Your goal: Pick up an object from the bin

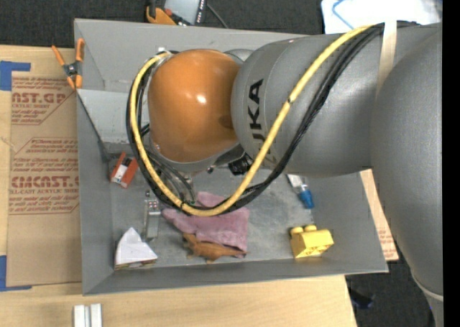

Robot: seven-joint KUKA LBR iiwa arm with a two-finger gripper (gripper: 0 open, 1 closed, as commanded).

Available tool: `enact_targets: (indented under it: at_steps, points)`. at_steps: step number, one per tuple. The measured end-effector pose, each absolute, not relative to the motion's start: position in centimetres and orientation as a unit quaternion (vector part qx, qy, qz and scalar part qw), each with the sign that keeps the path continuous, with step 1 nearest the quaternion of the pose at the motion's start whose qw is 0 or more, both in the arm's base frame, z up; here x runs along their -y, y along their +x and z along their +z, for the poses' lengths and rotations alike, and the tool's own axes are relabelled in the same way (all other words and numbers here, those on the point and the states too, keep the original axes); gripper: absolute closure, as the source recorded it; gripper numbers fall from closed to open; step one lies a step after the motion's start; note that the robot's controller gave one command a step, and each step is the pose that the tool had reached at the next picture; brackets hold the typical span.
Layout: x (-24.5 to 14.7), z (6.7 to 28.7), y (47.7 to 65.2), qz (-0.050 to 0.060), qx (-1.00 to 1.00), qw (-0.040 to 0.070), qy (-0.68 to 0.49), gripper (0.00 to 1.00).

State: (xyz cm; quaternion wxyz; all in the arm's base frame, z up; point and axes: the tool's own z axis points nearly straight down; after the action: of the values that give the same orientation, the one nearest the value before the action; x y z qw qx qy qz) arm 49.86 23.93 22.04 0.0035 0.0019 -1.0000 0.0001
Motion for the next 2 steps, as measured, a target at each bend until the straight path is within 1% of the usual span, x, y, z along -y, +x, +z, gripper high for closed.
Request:
enact_targets:
  at_steps: [1,2]
  points:
    - [-23.8,22.5,50.1,-0.001,1.0,-0.001,0.001,0.0]
    - [-24.5,11.4,49.6,-0.001,0.994,-0.001,0.113,0.0]
